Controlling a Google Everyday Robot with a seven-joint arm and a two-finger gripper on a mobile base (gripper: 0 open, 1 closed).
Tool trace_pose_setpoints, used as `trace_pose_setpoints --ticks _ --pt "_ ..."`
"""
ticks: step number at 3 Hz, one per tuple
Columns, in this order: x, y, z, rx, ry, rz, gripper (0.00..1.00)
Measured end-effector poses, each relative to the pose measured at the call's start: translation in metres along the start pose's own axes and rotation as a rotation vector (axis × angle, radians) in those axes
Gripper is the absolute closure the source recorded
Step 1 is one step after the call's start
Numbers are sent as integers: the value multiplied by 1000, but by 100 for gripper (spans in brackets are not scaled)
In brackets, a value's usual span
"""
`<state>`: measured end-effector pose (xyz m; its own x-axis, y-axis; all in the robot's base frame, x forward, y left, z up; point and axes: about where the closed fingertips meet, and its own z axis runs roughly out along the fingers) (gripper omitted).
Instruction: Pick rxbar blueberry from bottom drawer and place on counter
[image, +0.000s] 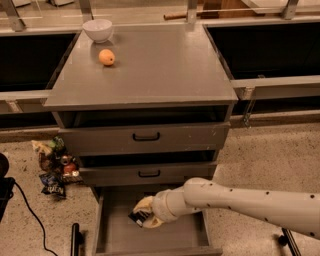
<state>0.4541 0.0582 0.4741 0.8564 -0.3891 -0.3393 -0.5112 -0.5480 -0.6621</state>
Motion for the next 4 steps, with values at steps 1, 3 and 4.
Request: trace_pose_setpoints --ticks 1,3,4 --pt "-53 -37 -13 -65 19 -121 100" --pt "-80 -82 -48 -109 93 -240 100" --pt "-80 -83 -48 -109 93 -240 100"
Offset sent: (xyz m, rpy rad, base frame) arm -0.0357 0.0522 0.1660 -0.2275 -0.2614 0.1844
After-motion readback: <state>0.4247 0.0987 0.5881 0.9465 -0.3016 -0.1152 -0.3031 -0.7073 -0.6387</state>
